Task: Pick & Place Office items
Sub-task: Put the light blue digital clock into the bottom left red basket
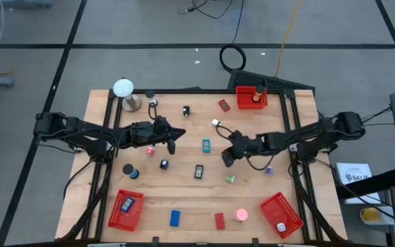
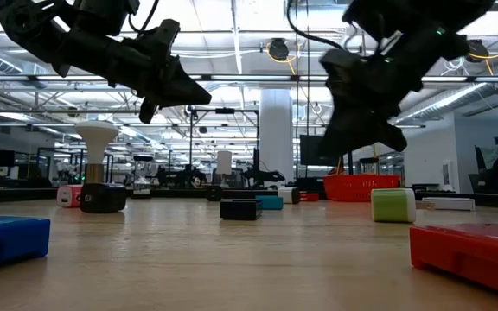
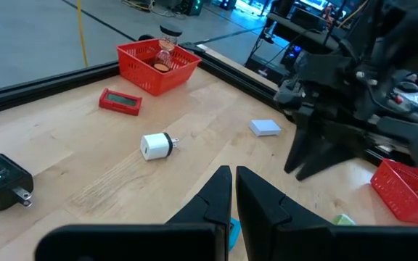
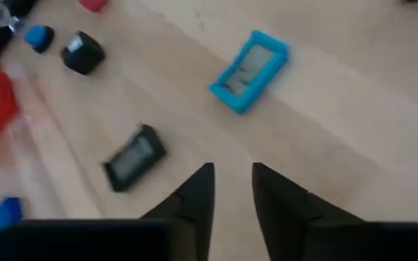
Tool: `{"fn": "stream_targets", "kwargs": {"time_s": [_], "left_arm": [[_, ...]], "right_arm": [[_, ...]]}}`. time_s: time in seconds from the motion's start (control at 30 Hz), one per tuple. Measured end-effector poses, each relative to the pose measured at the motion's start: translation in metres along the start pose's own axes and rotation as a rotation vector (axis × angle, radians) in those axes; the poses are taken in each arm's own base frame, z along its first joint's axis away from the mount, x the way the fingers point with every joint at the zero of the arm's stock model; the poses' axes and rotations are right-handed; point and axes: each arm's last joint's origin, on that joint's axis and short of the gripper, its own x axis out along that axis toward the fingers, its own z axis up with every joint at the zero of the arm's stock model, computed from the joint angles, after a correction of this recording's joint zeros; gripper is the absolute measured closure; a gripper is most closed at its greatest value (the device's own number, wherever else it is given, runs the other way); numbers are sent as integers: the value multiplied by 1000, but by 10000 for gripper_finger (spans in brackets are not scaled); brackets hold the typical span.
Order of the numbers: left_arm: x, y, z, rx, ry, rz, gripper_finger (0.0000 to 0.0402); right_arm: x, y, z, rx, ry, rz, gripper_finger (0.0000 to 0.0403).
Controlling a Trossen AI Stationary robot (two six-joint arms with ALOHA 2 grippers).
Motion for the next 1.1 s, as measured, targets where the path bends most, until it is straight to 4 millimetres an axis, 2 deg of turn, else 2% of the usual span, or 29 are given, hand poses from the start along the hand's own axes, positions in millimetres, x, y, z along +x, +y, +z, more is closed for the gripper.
{"fn": "stream_targets", "kwargs": {"time_s": [0.1, 0.2, 0.3, 0.4, 0.53, 0.6, 0.7, 1.0, 1.1], "left_arm": [[0, 0, 0, 0, 0, 0, 380], [0, 0, 0, 0, 0, 0, 380], [0, 0, 0, 0, -1, -1, 380], [0, -1, 2, -4, -17, -8, 380], [0, -2, 3, -23, -35, -18, 380], [0, -3, 5, -90, -42, -36, 380], [0, -4, 4, -186, -28, -68, 380], [-3, -1, 5, -262, -4, -31, 380], [-3, 1, 2, -254, 20, -16, 380]], "right_arm": [[12, 21, 6, 18, 2, 16, 284], [27, 33, 13, 27, 6, -45, 252], [45, 34, 22, 75, 6, -148, 215], [60, 38, 35, 101, 6, -158, 176], [74, 37, 46, 115, 22, -209, 131], [78, 33, 48, 120, 50, -239, 117], [78, 26, 49, 129, 78, -287, 109], [79, 28, 52, 137, 50, -255, 112], [91, 23, 46, 138, 68, -276, 112]]}}
